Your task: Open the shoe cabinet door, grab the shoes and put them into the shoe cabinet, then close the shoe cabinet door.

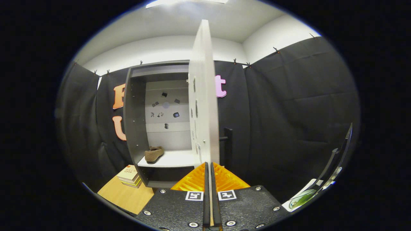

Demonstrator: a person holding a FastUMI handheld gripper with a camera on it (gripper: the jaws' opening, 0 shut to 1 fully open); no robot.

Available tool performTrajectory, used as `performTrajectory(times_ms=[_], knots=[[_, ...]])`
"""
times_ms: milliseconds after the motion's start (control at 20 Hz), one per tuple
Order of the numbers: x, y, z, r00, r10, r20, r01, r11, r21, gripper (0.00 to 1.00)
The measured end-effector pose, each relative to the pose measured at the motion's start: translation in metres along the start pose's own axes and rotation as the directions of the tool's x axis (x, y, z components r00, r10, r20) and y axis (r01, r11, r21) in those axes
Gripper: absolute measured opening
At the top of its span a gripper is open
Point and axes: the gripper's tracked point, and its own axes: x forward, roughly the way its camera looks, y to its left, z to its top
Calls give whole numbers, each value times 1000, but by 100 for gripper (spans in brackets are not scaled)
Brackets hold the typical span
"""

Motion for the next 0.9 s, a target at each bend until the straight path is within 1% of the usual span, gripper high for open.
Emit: performTrajectory(times_ms=[250, 450, 550, 600, 800, 900], knots=[[-8, 39, -16, 998, 50, -33, -49, 999, 15, 2], [-9, 76, -44, 990, 114, -80, -109, 992, 61, 9], [-10, 85, -58, 984, 136, -114, -129, 989, 66, 15], [-10, 91, -67, 980, 148, -134, -140, 988, 69, 21], [3, 125, -124, 952, 201, -230, -189, 979, 74, 37], [11, 137, -153, 935, 229, -273, -214, 973, 82, 42]])
